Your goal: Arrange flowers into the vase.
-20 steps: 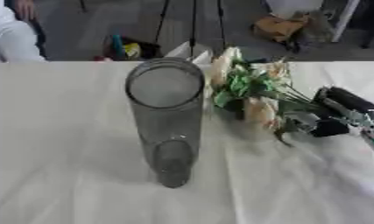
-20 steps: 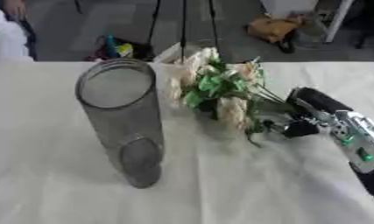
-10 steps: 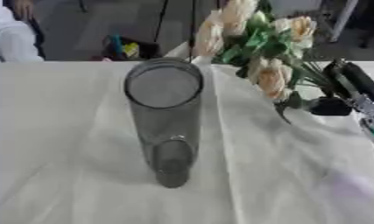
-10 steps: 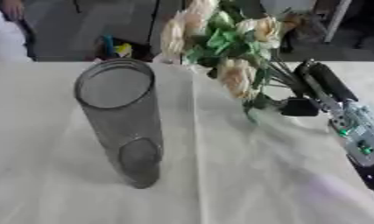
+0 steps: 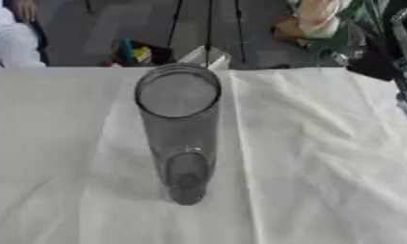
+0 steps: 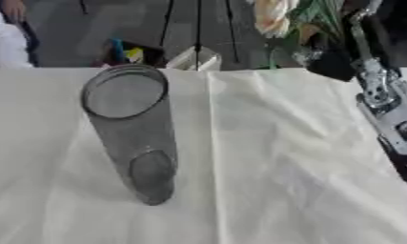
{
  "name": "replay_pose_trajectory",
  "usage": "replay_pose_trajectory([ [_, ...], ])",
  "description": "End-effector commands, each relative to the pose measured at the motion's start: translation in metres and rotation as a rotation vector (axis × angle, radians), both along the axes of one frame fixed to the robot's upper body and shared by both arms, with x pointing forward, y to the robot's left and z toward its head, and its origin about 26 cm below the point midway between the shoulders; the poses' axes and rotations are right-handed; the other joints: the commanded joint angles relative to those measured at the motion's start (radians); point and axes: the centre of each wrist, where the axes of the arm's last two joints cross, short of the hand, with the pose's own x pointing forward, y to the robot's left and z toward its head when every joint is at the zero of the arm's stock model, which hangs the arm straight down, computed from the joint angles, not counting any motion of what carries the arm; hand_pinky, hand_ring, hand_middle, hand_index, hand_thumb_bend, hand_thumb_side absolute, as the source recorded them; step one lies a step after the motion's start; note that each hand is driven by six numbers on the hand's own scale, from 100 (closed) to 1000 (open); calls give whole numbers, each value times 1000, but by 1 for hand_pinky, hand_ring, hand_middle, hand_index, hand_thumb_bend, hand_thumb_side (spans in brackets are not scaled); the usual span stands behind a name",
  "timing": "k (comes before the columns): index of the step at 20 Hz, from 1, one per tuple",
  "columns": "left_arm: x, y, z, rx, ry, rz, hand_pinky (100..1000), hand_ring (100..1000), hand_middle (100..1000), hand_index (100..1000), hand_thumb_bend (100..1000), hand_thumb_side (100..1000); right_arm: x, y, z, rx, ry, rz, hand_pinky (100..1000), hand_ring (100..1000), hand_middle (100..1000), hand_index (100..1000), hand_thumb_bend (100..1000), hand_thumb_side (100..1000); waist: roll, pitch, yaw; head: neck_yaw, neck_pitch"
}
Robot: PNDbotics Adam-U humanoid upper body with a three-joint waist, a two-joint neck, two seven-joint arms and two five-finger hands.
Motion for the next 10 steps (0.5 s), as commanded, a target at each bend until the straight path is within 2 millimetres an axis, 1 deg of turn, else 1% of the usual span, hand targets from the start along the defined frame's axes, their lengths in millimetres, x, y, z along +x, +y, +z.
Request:
replay_pose_trajectory([
  [1, -2, 3, 8, 17, -28, -2, 565, 681, 765, 906, 100, 1000, -13, 20, 33, 69, -86, 56, 100, 100, 100, 100, 539, 620, -1, -42, -1, -2, 4],
  [2, -2, 3, 8, 17, -28, -3, 565, 681, 765, 906, 100, 1000, -14, 27, 37, 96, -97, 75, 100, 100, 100, 100, 521, 606, -1, -44, -1, -3, 6],
  [9, -2, 3, 8, 16, -28, -7, 565, 680, 764, 906, 100, 1000, -21, 71, 63, 266, -193, 215, 100, 100, 100, 100, 480, 561, -5, -59, -3, -6, 12],
  [10, -2, 3, 8, 16, -28, -8, 565, 680, 764, 906, 100, 1000, -22, 76, 67, 285, -209, 238, 100, 100, 100, 100, 472, 541, -5, -61, -2, -7, 13],
])
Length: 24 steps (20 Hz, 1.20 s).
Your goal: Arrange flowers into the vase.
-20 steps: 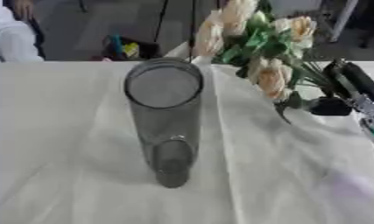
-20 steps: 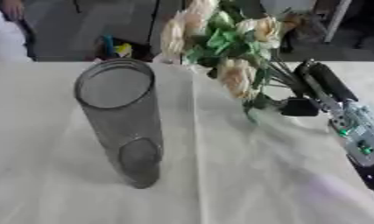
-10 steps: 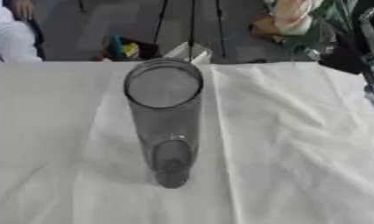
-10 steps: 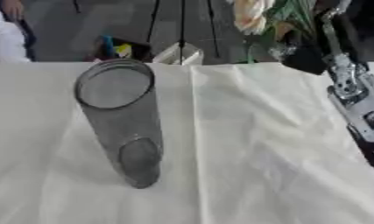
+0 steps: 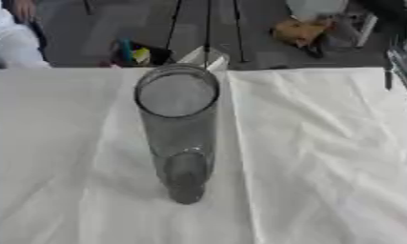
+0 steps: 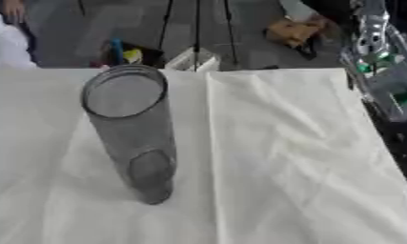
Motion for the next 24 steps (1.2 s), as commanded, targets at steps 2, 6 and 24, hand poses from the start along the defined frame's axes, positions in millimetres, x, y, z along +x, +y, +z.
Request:
replay_pose_trajectory([
  [2, -2, 2, 8, 12, -26, -7, 565, 680, 764, 906, 100, 1000, -12, 22, 22, 73, -92, 89, 100, 100, 100, 100, 469, 529, -6, -49, 2, -6, 9],
  [6, -2, 2, 7, 14, -23, -12, 565, 680, 763, 906, 100, 1000, -15, 43, 31, 137, -119, 180, 100, 100, 100, 100, 432, 498, -8, -58, 5, -10, 12],
  [24, -3, 3, 6, 22, -10, -21, 565, 680, 762, 906, 100, 1000, -25, 104, 58, 294, 14, 445, 100, 100, 100, 100, 426, 378, -23, -93, 20, -19, 25],
])
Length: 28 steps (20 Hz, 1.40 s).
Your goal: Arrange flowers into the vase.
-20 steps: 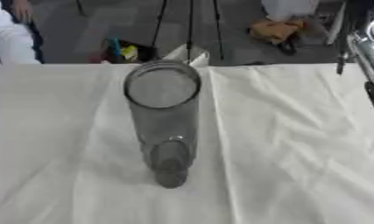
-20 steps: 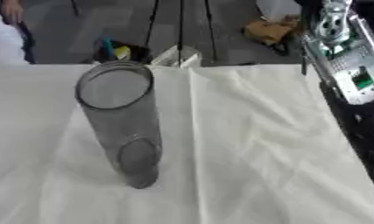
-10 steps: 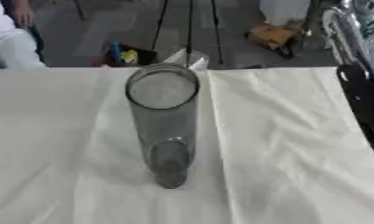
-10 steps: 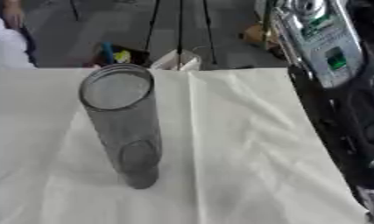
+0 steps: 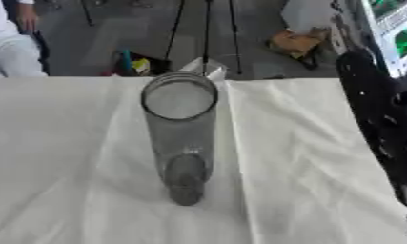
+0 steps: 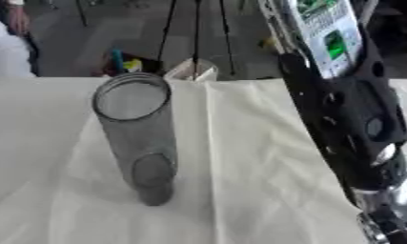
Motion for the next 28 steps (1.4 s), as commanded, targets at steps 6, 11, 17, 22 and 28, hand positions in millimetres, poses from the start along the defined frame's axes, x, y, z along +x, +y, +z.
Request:
replay_pose_trajectory([
  [6, -2, 1, 8, 25, -22, -10, 565, 680, 762, 906, 100, 1000, -10, 16, 11, 11, 80, 144, 100, 100, 100, 100, 436, 350, -17, -47, 0, 4, 8],
  [11, -2, 1, 8, 25, -23, -11, 565, 680, 762, 906, 100, 1000, -18, 26, 8, 4, 119, 233, 100, 100, 100, 100, 435, 333, -16, -51, -1, 4, 6],
  [17, -2, 0, 8, 24, -24, -14, 565, 680, 761, 906, 100, 1000, -32, 35, 5, 0, 143, 328, 100, 100, 100, 100, 428, 320, -18, -51, 0, 2, 2],
  [22, -2, 0, 9, 25, -25, -15, 565, 680, 761, 906, 100, 1000, -41, 41, 3, -5, 167, 388, 100, 100, 100, 100, 433, 311, -21, -52, 4, 12, 8],
  [28, -2, 1, 10, 28, -24, -15, 564, 680, 761, 906, 100, 1000, -45, 49, 5, -11, 203, 449, 100, 100, 100, 100, 443, 301, -25, -59, 3, 25, 15],
])
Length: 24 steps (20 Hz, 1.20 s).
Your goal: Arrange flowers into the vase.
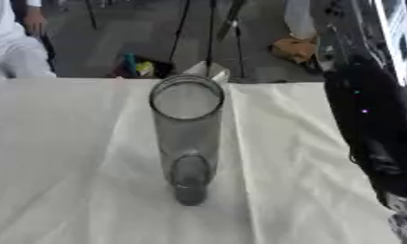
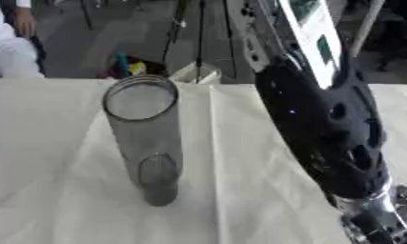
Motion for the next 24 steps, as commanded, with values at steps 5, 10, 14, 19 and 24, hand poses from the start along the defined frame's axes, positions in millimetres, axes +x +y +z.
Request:
replay_pose_trajectory([
  [5, -2, 1, 9, 23, -26, -4, 564, 680, 760, 906, 100, 1000, -12, 6, 8, -6, 6, 68, 100, 100, 100, 100, 445, 299, -15, -40, -3, 9, 6],
  [10, -2, 1, 9, 24, -23, -3, 564, 680, 760, 905, 100, 1000, -15, 8, 8, -3, 21, 101, 100, 100, 100, 100, 444, 283, -18, -44, -4, 8, 7],
  [14, -2, 2, 9, 23, -22, 1, 564, 679, 760, 905, 100, 1000, -13, 12, 5, 11, 57, 122, 100, 100, 100, 100, 441, 269, -20, -47, -8, 9, 12],
  [19, -2, 4, 8, 26, -18, 9, 563, 679, 759, 905, 100, 1000, -14, 13, 2, 4, 74, 127, 100, 100, 100, 100, 441, 280, -23, -52, -19, 18, 23],
  [24, -3, 4, 8, 25, -16, 14, 562, 679, 759, 905, 100, 1000, -15, 12, -2, -9, 91, 125, 100, 100, 100, 100, 439, 281, -23, -52, -25, 25, 23],
])
